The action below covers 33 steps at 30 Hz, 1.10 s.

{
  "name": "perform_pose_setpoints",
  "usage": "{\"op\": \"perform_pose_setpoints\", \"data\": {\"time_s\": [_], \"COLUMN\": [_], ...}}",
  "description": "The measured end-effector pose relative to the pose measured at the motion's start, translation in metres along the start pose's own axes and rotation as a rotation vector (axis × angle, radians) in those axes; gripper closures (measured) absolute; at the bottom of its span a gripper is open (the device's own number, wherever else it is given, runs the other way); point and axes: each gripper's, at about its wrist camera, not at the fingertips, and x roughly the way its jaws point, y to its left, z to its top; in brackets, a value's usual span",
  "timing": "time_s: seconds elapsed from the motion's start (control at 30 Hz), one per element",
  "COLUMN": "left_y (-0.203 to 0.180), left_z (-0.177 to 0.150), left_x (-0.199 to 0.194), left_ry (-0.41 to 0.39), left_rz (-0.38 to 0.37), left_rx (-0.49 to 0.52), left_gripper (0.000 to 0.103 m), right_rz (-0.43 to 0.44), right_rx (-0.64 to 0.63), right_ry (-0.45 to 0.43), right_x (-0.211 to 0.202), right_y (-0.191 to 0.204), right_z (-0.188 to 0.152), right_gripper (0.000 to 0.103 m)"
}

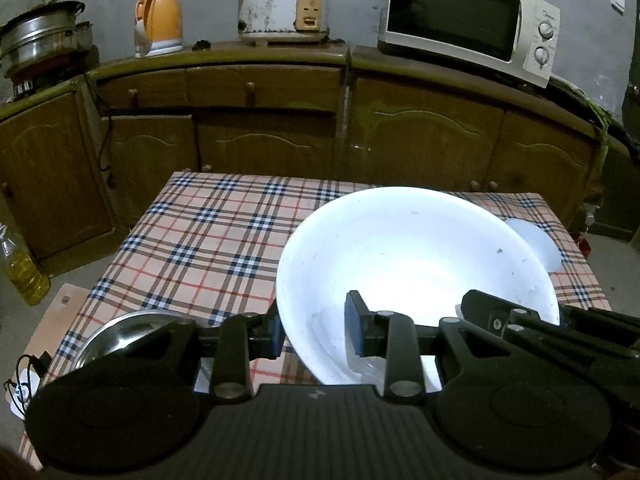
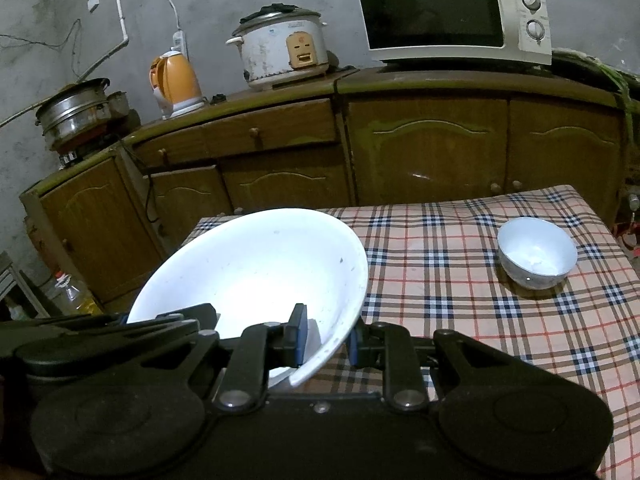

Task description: Organize plates and bowls

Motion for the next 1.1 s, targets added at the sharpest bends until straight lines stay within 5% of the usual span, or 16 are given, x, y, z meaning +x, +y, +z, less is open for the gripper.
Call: {"op": "perform_pose_setpoints", "data": {"time_s": [1.1], "left_y": [-0.017], "left_z": [-0.015], "left_x": [-0.005], "left_ry": [0.014], "left_rz": [-0.041], "left_rx": [0.030], "left_gripper": [0.071], "right_rz": [-0.033], "right_rx": [0.021], "right_ry": [0.008], "right_x": [-0.017], "right_y": [-0.013], "right_z": [-0.014], "right_gripper": [0.077]}}
